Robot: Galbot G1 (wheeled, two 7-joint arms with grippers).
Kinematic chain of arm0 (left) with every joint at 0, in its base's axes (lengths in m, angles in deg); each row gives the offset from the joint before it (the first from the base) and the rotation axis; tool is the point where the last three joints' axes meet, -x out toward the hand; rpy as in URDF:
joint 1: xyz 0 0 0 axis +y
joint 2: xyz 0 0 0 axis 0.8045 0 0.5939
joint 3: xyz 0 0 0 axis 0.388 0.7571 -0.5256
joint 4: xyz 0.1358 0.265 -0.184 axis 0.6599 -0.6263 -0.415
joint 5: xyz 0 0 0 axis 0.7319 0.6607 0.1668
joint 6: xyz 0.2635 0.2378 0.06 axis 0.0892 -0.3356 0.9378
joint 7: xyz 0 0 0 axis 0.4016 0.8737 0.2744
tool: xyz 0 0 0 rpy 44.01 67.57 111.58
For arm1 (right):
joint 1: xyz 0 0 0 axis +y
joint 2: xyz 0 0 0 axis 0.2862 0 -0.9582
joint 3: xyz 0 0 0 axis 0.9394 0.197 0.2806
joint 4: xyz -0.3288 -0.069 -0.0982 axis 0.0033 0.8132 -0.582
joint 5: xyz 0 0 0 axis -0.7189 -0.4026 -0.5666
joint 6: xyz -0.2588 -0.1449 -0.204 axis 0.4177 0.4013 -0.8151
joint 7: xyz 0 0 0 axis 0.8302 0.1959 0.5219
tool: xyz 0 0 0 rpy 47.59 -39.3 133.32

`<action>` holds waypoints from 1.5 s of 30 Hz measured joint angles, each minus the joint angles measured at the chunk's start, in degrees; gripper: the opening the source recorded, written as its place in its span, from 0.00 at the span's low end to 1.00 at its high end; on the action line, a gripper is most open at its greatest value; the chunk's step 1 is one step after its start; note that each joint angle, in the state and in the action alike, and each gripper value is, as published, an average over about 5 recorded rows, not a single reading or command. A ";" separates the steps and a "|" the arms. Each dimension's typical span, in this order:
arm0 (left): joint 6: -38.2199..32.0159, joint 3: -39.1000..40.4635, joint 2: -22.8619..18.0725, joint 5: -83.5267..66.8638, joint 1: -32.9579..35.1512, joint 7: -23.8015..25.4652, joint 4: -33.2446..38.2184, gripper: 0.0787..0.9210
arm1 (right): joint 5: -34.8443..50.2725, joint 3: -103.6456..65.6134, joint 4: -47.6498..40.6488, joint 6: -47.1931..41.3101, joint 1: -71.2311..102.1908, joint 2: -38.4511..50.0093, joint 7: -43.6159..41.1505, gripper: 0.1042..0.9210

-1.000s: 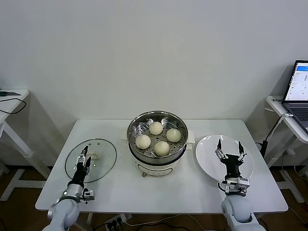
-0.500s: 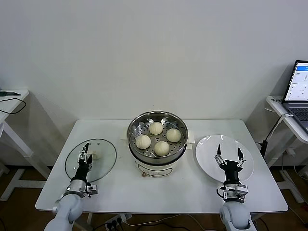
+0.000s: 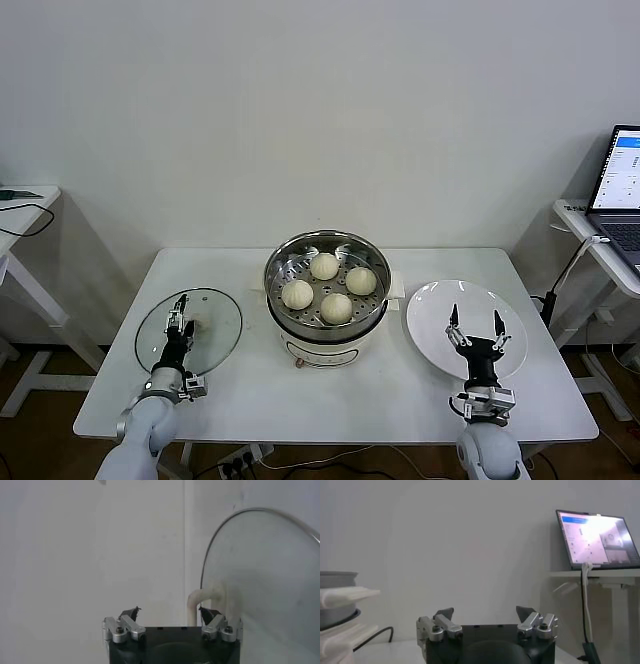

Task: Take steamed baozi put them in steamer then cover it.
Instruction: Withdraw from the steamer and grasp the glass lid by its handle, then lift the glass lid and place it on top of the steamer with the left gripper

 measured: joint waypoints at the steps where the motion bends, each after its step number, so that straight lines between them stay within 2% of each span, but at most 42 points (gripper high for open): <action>1: 0.04 0.00 -0.02 0.00 -0.11 0.05 -0.15 0.86 | -0.06 0.01 -0.01 0.01 0.00 -0.05 -0.01 0.88; 4: 0.17 0.01 -0.09 0.00 -0.51 0.22 -0.70 0.79 | -0.28 0.07 -0.04 0.03 -0.01 -0.16 -0.01 0.88; 20: 0.21 0.44 -0.09 -0.84 -2.45 2.09 -3.87 0.23 | -0.36 0.01 0.76 0.04 0.24 -0.01 0.23 0.88; 23: -0.07 0.48 -0.20 -1.50 -2.78 2.18 -4.29 0.16 | -0.37 0.01 0.77 0.15 0.39 -0.04 0.20 0.88; 36: -1.38 -0.73 0.70 -4.44 -1.49 1.68 -1.32 0.14 | -0.52 0.27 0.75 0.61 0.43 -0.25 -0.08 0.88; 45: 0.93 -4.26 2.42 -4.24 1.19 3.06 9.43 0.14 | -0.66 0.43 0.46 0.70 0.10 -0.52 -0.13 0.88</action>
